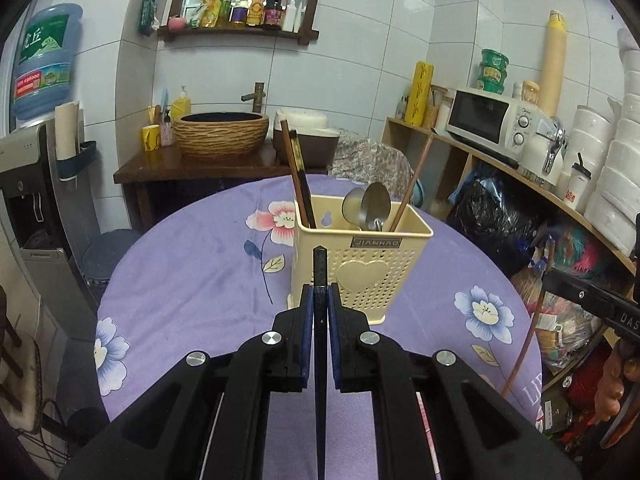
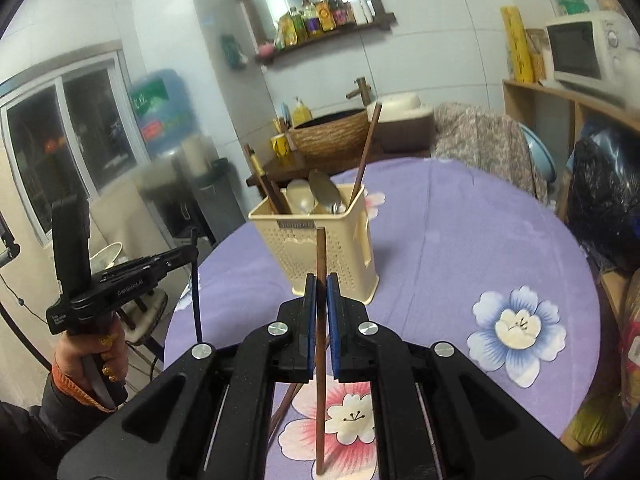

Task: Organize utensils
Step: 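Carry the brown and black chopsticks up and lower them into the holder with both tools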

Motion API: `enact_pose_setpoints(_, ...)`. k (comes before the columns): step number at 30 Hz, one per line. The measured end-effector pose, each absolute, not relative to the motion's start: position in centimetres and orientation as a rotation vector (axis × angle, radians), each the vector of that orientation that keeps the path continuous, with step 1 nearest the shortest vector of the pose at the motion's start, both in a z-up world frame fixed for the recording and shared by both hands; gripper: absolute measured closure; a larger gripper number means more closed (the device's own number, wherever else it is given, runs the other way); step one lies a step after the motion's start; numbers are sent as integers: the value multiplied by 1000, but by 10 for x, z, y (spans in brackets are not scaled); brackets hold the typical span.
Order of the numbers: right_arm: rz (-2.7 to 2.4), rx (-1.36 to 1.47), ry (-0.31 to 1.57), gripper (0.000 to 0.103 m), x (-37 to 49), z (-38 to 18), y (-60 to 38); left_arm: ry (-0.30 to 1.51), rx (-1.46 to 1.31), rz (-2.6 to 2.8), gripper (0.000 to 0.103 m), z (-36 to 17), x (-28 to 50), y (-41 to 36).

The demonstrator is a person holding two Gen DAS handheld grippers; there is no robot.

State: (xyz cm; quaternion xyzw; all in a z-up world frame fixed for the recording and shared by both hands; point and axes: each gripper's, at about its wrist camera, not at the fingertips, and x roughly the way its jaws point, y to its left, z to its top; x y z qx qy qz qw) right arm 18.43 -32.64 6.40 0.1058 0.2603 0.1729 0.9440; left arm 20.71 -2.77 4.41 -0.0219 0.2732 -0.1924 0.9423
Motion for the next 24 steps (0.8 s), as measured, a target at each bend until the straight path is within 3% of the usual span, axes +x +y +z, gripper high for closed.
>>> enact_pose_setpoints(24,361,166,494,97,186,86,-316,505,-60,-440,94,65,208,-22)
